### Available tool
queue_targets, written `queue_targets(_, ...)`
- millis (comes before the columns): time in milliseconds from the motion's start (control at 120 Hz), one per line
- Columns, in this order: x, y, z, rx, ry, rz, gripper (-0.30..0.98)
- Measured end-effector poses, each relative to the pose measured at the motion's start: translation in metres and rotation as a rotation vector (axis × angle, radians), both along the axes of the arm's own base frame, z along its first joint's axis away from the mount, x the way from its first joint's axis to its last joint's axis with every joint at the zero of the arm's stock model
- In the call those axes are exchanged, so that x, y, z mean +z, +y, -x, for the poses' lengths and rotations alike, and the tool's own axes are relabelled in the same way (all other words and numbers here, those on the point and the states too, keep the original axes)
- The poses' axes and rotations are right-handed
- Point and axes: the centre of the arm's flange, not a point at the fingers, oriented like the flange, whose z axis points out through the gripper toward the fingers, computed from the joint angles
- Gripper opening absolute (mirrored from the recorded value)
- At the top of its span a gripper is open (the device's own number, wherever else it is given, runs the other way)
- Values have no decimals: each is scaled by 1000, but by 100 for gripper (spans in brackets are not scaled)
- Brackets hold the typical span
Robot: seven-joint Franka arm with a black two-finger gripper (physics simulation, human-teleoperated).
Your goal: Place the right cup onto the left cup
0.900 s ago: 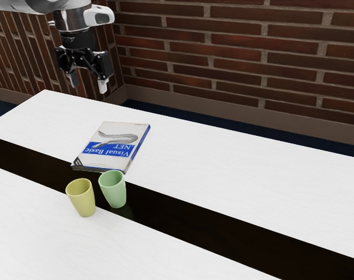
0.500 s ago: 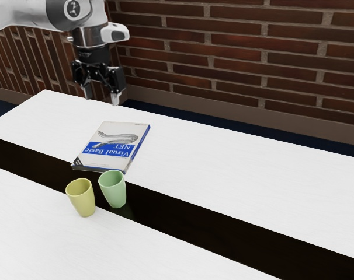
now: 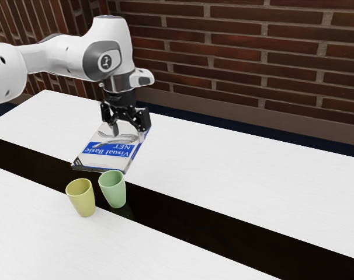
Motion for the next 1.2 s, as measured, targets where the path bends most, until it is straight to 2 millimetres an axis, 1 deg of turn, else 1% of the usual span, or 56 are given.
queue_targets(208, -34, -2, -8, 16, -28, 6, 66)
queue_targets(283, -44, -2, -7, 22, -34, 9, 66)
queue_targets(425, -52, 2, -5, 38, -53, 15, 66)
queue_targets(617, -68, 8, 2, 79, -49, 28, 66)
queue_targets(717, -75, 16, 11, 107, -42, 29, 66)
queue_targets(808, -78, 22, 19, 128, -41, 28, 66)
queue_targets(867, -79, 23, 22, 135, -42, 27, 66)
queue_targets(1042, -91, 27, 42, 154, -36, 24, 66)
queue_targets(1200, -97, 28, 50, 166, -34, 23, 66)
